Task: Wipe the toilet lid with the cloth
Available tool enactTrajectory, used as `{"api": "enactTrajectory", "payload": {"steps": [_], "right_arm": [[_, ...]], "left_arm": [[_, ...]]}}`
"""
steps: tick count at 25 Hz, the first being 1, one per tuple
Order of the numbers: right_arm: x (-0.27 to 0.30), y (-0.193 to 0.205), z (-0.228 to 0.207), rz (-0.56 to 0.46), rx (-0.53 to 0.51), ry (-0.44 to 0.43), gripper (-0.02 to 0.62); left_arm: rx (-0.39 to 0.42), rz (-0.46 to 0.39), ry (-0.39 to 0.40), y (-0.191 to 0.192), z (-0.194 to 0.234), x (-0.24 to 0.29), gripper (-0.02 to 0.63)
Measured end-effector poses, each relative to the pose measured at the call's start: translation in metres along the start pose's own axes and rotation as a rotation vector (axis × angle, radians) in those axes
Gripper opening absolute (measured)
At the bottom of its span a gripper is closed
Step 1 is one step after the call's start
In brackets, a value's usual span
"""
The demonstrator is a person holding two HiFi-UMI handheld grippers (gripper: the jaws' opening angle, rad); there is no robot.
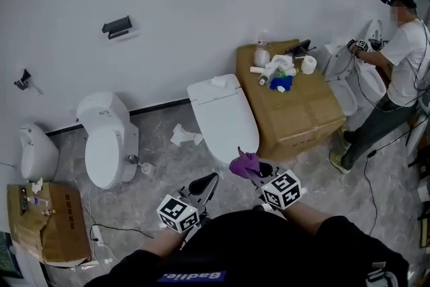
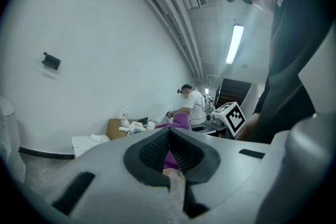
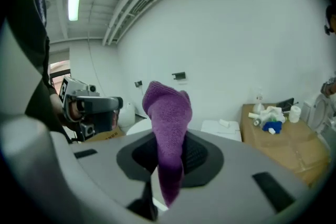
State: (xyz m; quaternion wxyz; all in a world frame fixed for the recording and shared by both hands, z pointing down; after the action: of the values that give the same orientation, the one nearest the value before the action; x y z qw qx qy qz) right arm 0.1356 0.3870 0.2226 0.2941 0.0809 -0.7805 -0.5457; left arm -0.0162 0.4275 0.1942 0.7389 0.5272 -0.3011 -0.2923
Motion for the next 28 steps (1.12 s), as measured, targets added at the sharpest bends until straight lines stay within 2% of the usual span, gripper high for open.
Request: {"api": "enactTrajectory", "payload": {"steps": [5, 8, 11, 15, 19, 22, 28], "right_arm": [[-0.044, -0.072, 0.021, -0.168, -0.078, -0.086, 0.075], [-0.061, -0.089, 0.034, -0.237, -0.133, -0.120, 0.075], [-0.066, -0.084, 0.044, -0.252, -0.167, -0.158, 0.075], [-0.070, -0.073, 0.049, -0.257, -0.173, -0.209, 0.075], [-0.072, -0.068, 0.047, -0.256, -0.172, -0.217, 0.075], [-0.073, -0.067, 0.048, -0.259, -0.179, -0.223, 0.075], [-0.072, -0.063, 0.048, -0.254, -0.174, -0.220, 0.075]], "left_arm": [[0.034, -0.078, 0.014, -0.049, -0.032, 0.011, 0.017], [0.071, -0.117, 0.018, -0.065, -0.048, 0.015, 0.017], [0.092, -0.114, -0.001, -0.068, -0.063, 0.014, 0.017], [0.121, -0.106, -0.023, -0.053, -0.068, 0.015, 0.017], [0.101, -0.070, -0.036, -0.050, -0.077, 0.016, 0.017], [0.095, -0.075, -0.032, -0.053, -0.082, 0.018, 0.017], [0.140, -0.093, -0.023, -0.044, -0.079, 0.017, 0.017]]}}
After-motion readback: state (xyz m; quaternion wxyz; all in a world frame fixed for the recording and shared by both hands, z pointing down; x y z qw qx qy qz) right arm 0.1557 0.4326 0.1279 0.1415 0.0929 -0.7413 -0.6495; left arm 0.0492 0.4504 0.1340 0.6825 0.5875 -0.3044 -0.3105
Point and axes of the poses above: the fingertips, and each gripper's own axes: x forward along the fingers, z to its left, y out of its underside, the point moved 4 cm from there along -x, backward along the fingers, and after that the axes turned 10 degrees about -y, right-handed, at the moved point
